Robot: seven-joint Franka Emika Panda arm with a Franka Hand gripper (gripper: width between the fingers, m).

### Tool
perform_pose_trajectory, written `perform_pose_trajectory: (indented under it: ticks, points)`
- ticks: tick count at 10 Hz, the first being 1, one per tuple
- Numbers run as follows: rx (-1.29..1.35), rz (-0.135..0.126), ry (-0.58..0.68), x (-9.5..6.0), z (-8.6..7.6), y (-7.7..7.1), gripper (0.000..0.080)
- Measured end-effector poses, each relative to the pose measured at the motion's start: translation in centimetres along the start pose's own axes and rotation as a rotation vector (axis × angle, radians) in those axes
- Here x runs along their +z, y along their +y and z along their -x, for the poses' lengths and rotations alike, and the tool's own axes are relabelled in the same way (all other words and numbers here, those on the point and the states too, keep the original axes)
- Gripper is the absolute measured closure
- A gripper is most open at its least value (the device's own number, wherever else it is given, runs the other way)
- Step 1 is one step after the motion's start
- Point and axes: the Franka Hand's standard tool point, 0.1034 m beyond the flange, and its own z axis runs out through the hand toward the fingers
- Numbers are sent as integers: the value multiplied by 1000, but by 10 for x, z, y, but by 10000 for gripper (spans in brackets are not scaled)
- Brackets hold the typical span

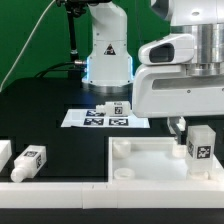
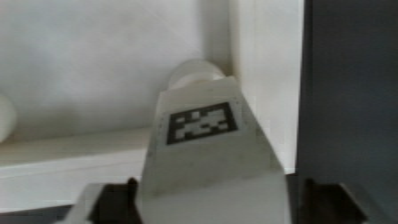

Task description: Assemble one leg

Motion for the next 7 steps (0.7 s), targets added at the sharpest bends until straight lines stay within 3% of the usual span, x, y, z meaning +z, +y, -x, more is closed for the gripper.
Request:
perform_pose_trajectory:
  ticks: [1, 5, 7]
  points:
    - [13, 1, 0, 0, 0, 1, 514]
    - [447, 16, 7, 1, 0, 5, 514]
    - [748, 7, -1, 1, 0, 9, 514]
